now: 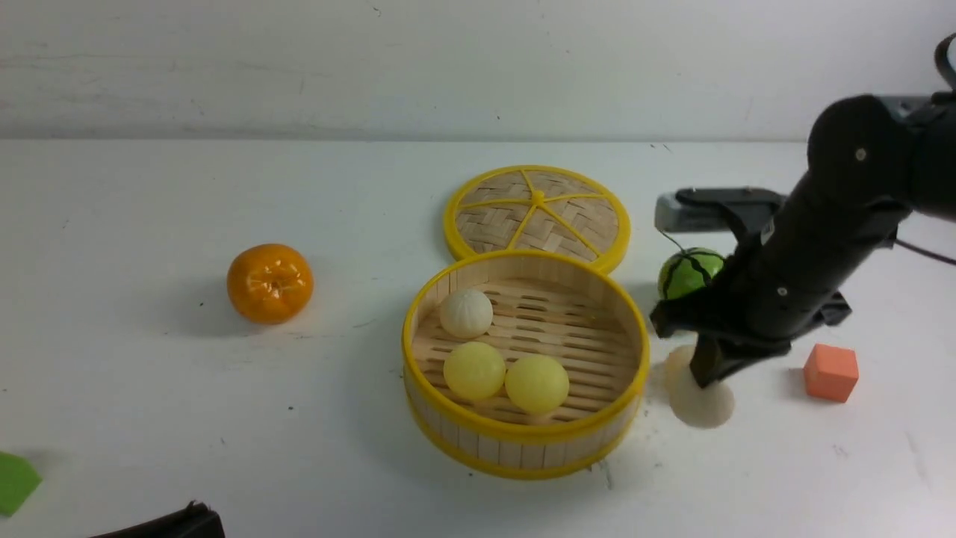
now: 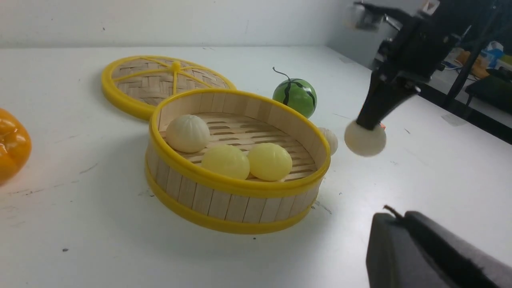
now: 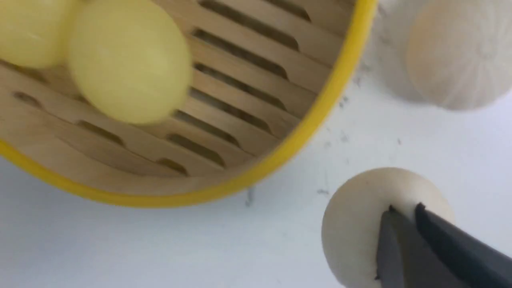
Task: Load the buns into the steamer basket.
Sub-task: Use the right arm to put the steamed stuffed bun into the steamer, then use the right arm to grab a steamed stuffed bun
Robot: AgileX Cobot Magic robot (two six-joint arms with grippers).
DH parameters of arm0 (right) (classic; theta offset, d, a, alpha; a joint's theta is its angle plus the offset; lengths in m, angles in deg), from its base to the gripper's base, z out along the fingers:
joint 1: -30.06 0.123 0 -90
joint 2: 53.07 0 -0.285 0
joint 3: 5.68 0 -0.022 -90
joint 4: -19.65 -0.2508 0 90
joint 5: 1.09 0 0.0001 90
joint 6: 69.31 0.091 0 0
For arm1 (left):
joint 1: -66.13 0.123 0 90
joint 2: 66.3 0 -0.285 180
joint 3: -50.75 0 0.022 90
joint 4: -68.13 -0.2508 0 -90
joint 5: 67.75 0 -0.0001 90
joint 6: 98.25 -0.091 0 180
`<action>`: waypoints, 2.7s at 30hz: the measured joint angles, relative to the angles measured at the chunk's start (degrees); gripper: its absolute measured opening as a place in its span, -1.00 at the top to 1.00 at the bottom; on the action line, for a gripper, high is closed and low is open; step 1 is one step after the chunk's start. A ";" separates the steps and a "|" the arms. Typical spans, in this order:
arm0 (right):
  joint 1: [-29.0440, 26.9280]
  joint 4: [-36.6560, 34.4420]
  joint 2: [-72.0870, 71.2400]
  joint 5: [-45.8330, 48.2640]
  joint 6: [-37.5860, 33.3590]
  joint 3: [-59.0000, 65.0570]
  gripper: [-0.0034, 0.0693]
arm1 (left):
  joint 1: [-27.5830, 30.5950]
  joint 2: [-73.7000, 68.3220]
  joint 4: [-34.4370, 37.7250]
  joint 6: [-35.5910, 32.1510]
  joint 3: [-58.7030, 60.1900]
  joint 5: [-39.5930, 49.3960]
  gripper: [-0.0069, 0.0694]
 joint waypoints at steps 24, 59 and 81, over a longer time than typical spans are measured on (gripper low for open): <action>3.02 -8.14 31.63 1.77 -1.75 -37.40 0.62 | 0.00 0.00 0.00 0.00 0.00 0.00 0.72; -6.22 4.90 14.01 4.18 5.33 -10.41 0.00 | 0.00 0.00 0.00 0.06 0.00 0.00 0.61; -6.22 3.07 17.12 -1.24 2.07 -10.41 0.56 | 0.00 0.00 0.00 0.06 0.00 0.00 0.55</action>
